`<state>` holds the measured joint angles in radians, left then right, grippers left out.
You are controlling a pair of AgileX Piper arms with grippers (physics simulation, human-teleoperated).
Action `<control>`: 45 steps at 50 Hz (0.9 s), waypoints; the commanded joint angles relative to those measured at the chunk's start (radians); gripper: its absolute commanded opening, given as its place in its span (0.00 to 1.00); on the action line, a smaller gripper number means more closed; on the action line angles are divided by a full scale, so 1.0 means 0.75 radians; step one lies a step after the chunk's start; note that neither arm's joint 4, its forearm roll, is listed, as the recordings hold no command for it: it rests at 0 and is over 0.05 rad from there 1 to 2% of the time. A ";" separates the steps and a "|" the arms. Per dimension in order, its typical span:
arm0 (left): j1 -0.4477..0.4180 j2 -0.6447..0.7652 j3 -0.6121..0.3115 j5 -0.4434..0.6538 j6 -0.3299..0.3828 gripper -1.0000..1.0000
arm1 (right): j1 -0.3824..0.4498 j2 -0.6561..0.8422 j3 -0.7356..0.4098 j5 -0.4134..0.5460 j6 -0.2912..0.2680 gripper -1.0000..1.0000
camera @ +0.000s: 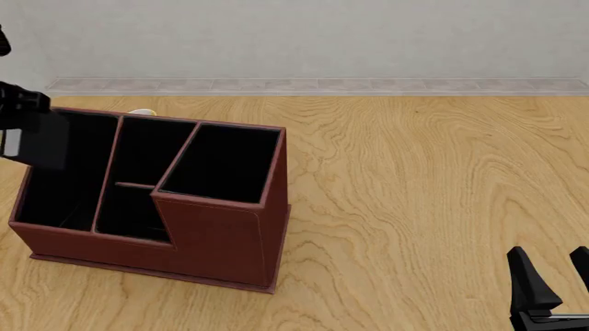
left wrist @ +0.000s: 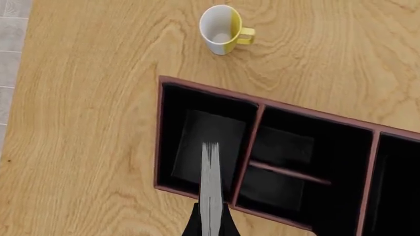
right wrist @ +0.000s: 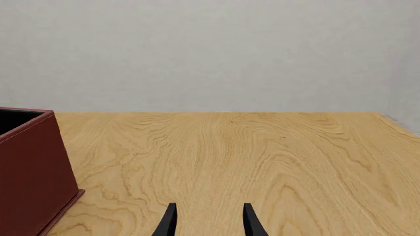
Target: Pick up the book and place it in the left compartment of the caddy.
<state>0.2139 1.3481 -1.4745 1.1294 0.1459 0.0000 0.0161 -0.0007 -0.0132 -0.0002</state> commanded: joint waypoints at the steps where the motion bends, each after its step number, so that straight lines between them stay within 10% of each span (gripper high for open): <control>1: 0.019 0.048 0.003 -0.055 0.025 0.00 | 0.000 -0.006 -0.001 0.006 0.000 1.00; 45: -0.001 0.195 0.070 -0.231 0.018 0.00 | 0.000 -0.006 -0.001 0.006 0.000 1.00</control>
<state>0.2159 1.4821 -1.4342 0.9900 0.1506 0.0000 0.0161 -0.0007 -0.0132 -0.0003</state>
